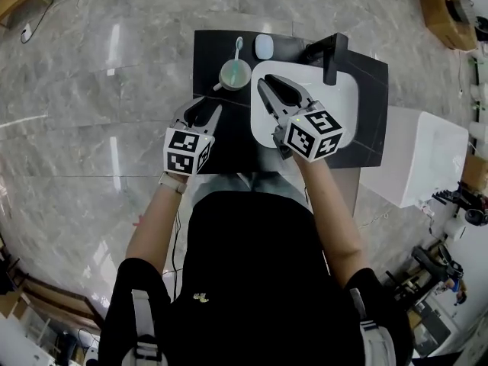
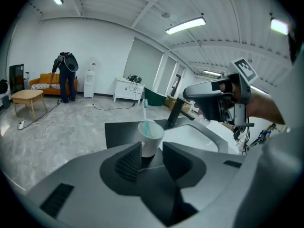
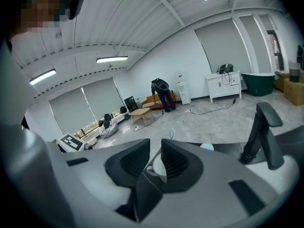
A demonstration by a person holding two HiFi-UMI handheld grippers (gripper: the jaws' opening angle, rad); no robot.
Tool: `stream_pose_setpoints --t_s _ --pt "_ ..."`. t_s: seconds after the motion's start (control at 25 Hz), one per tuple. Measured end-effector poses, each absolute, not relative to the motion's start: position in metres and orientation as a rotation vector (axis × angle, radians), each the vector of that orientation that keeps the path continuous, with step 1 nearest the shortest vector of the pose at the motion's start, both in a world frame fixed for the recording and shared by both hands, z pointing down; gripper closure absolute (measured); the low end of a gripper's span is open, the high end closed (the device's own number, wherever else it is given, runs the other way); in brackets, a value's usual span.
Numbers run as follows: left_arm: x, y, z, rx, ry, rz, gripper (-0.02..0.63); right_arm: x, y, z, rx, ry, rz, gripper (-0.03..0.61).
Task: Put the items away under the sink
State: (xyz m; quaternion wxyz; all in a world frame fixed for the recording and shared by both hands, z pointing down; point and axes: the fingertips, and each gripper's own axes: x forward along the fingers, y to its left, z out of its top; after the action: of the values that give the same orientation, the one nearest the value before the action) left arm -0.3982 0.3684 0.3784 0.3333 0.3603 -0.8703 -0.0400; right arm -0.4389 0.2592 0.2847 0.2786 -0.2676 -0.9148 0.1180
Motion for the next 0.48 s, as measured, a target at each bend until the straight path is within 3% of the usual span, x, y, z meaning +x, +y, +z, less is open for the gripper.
stream_pose_setpoints --t_s 0.48 --pt "-0.424 0.359 0.434 1.060 -2.199 -0.046 0.457 -0.491 0.280 0.367 -0.598 -2.320 0.167 0.453"
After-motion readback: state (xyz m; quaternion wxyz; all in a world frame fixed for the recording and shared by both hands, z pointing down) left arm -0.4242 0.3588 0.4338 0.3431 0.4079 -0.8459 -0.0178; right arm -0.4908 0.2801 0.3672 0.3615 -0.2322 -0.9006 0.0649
